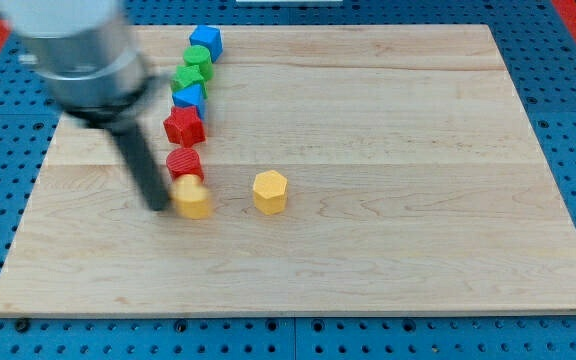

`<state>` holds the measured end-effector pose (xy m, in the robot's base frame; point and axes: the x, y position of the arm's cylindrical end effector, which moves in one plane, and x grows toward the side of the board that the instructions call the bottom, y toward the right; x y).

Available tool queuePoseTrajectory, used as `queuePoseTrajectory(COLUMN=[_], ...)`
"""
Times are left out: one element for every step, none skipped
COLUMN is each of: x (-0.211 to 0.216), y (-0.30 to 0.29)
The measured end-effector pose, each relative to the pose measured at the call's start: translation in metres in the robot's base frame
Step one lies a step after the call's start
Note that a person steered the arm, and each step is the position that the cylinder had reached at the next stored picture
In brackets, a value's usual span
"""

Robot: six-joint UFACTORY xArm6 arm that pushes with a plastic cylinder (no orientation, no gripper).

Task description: Point your arm to the blue cube

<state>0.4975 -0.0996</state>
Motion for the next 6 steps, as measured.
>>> queuePoseTrajectory(x=[-0.003, -0.005, -0.048, -0.142, -0.240, -0.303], y=[0.109, 0.088, 0.077, 0.156, 0.162, 0.095])
